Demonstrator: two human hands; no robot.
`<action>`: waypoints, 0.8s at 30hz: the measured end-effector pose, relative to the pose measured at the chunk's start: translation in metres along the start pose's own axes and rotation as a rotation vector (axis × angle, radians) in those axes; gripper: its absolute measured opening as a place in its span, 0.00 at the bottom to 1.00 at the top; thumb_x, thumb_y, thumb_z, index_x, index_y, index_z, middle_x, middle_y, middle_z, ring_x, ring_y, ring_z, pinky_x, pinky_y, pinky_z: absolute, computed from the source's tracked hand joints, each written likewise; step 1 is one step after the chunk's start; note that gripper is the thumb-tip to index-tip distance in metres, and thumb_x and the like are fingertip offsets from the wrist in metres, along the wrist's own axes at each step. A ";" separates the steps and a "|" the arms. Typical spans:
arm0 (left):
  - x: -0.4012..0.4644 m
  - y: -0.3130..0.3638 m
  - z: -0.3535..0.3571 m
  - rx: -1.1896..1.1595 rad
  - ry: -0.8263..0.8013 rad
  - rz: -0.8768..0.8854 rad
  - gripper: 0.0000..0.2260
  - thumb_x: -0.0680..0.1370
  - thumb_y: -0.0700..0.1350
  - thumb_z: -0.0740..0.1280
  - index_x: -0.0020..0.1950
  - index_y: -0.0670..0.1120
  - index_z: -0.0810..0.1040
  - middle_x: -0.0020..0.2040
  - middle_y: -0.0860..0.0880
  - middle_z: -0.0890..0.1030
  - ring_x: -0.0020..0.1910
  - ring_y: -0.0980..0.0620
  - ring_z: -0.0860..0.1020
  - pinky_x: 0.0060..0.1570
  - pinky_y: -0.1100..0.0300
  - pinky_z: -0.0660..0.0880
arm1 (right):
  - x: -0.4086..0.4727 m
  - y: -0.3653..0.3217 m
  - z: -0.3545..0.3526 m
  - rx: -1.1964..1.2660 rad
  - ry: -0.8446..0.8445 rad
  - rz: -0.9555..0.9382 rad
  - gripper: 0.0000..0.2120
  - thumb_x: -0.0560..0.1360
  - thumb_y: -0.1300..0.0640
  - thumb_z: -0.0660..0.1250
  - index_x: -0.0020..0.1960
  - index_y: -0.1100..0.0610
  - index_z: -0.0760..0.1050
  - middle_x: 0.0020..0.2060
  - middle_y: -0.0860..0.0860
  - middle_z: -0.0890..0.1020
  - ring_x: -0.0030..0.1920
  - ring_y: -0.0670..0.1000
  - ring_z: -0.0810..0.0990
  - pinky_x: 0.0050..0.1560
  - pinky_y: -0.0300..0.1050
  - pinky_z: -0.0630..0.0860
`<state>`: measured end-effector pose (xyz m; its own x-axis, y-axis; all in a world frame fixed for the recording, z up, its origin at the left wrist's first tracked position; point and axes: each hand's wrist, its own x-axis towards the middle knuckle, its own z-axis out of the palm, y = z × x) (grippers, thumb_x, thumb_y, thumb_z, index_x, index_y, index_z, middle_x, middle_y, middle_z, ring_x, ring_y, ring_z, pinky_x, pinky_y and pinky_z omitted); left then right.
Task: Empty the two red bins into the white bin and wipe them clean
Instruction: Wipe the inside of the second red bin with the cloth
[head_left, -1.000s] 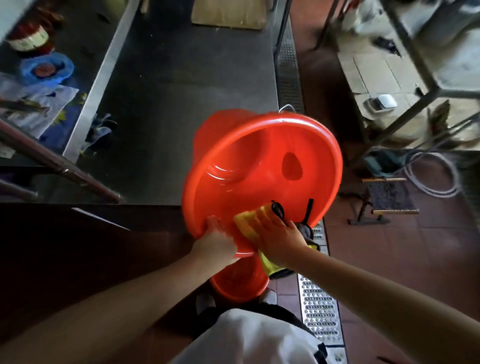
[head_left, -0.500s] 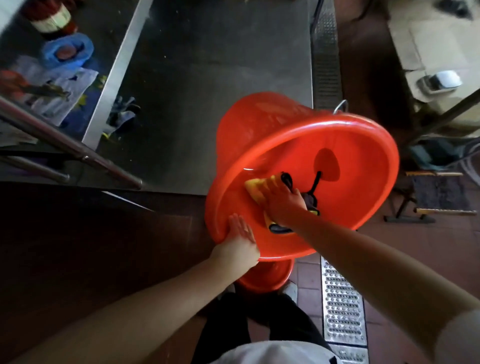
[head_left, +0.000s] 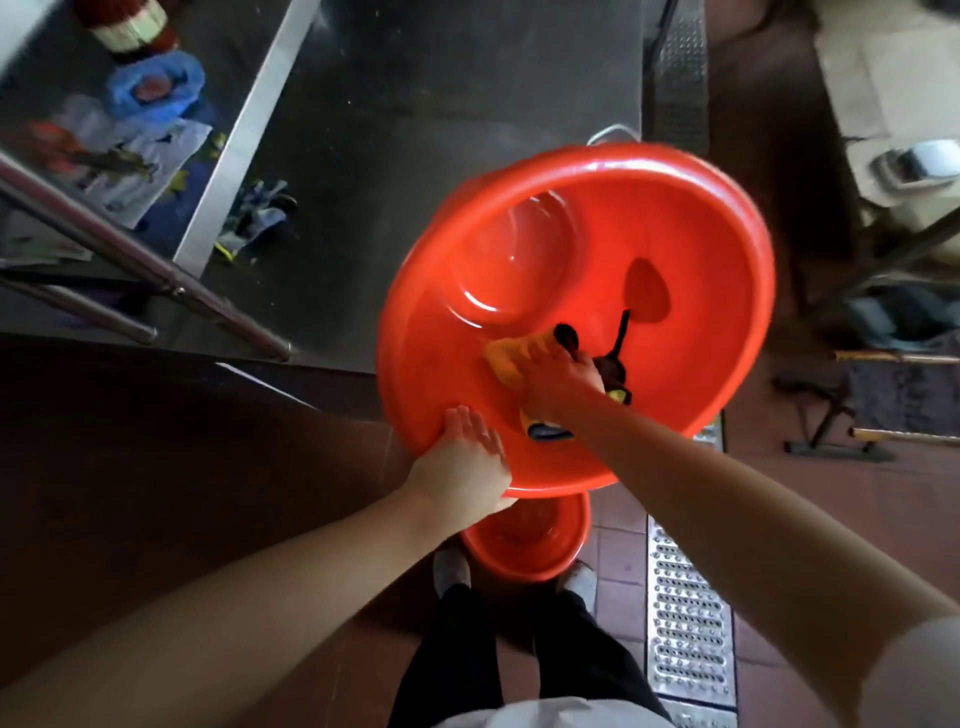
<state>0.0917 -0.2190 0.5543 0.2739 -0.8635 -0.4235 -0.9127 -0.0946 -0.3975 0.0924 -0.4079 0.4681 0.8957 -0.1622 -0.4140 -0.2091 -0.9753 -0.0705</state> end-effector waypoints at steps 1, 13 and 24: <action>0.002 -0.002 -0.002 -0.018 0.001 0.018 0.28 0.79 0.56 0.58 0.67 0.34 0.74 0.64 0.29 0.75 0.62 0.30 0.74 0.63 0.35 0.68 | -0.019 -0.004 -0.003 -0.045 0.031 -0.059 0.30 0.81 0.49 0.55 0.80 0.43 0.49 0.76 0.51 0.59 0.75 0.58 0.58 0.71 0.61 0.58; 0.001 -0.047 -0.037 -0.014 -0.036 0.188 0.30 0.78 0.69 0.53 0.41 0.45 0.80 0.36 0.47 0.78 0.40 0.46 0.79 0.43 0.52 0.66 | -0.128 0.002 -0.037 -0.173 -0.064 -0.194 0.52 0.70 0.32 0.69 0.82 0.50 0.46 0.80 0.53 0.57 0.79 0.57 0.56 0.77 0.58 0.58; -0.020 -0.082 -0.038 0.234 -0.123 0.081 0.33 0.77 0.69 0.54 0.64 0.44 0.77 0.64 0.38 0.77 0.68 0.31 0.69 0.69 0.28 0.53 | -0.140 0.024 -0.056 -0.540 0.133 -0.205 0.30 0.60 0.52 0.78 0.62 0.52 0.81 0.58 0.53 0.83 0.59 0.61 0.82 0.55 0.58 0.80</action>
<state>0.1494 -0.2130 0.6261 0.2509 -0.7955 -0.5516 -0.8423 0.1013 -0.5294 -0.0160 -0.4168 0.5751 0.9456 0.0542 -0.3206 0.1711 -0.9214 0.3490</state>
